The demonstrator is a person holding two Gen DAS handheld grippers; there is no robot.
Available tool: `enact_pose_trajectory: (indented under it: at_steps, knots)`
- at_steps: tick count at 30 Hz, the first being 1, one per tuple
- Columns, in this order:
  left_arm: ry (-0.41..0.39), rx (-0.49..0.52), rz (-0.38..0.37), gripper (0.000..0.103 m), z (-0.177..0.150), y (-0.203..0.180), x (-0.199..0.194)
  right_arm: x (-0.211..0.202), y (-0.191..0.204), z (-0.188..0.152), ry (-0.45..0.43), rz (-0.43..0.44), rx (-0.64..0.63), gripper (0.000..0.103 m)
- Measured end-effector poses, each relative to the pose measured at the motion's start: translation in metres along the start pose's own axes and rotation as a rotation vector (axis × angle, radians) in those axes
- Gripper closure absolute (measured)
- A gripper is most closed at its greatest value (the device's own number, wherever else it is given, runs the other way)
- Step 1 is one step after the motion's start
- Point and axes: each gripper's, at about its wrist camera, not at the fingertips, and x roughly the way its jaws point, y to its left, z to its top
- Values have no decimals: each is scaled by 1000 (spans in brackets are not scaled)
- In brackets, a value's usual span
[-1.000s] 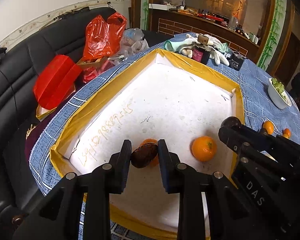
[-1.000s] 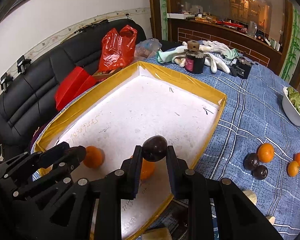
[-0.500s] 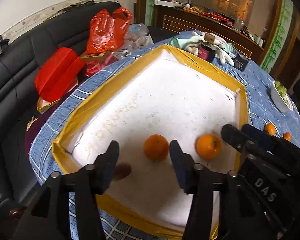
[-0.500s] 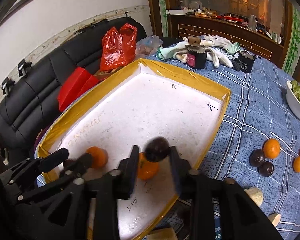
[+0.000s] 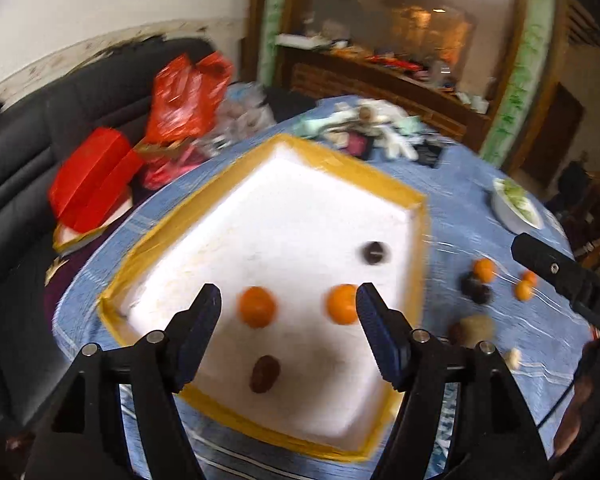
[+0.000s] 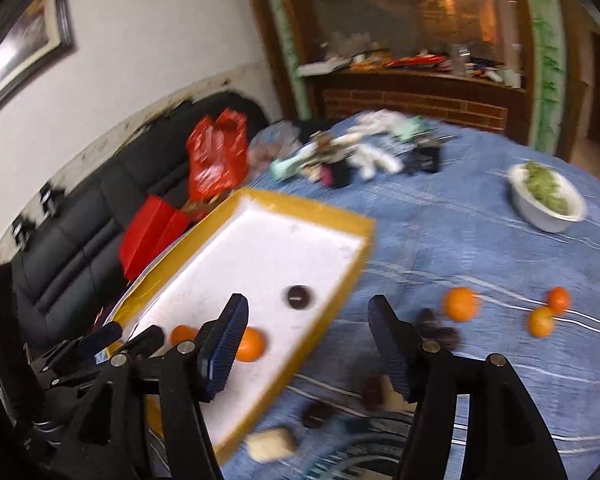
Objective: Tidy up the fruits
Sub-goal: 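Open both tools to drop the date and plum into the tray, then move both open tools to the cream cylinder and beige ball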
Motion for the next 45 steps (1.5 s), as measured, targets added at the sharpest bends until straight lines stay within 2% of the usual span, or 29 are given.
enact_pose_trajectory:
  at_steps: [2,6,13,16,20,23,28,31,35,45]
  knots:
    - [-19,53,-68,33,-6,-17,-7,-17,-18,-4,-17,-30,12,37]
    - [-12,169,-156,33,-26,-45,-9,-42,-55,-22,-28,-83,42,37]
    - [14,328,-247,33,-62,-93,-3,-52,-120,-68,9,-188,105,37]
    - [-23,353,-230,33,-65,-100,0,-46,-136,-84,37,-208,130,37]
    - [1,299,-196,33,-57,-91,17,-37,-139,-98,57,-223,103,37]
    - [13,315,-197,33,-53,-92,23,-31,-134,-101,60,-225,77,38]
    - [-17,422,-262,34,-53,-123,24,-18,-132,-98,63,-218,73,39]
    - [5,480,-315,34,-50,-144,35,-11,-131,-99,71,-232,47,40]
    - [24,546,-346,34,-52,-160,47,-11,-133,-103,82,-247,8,41]
    - [92,599,-413,34,-54,-171,66,-3,-141,-108,126,-166,-10,44]
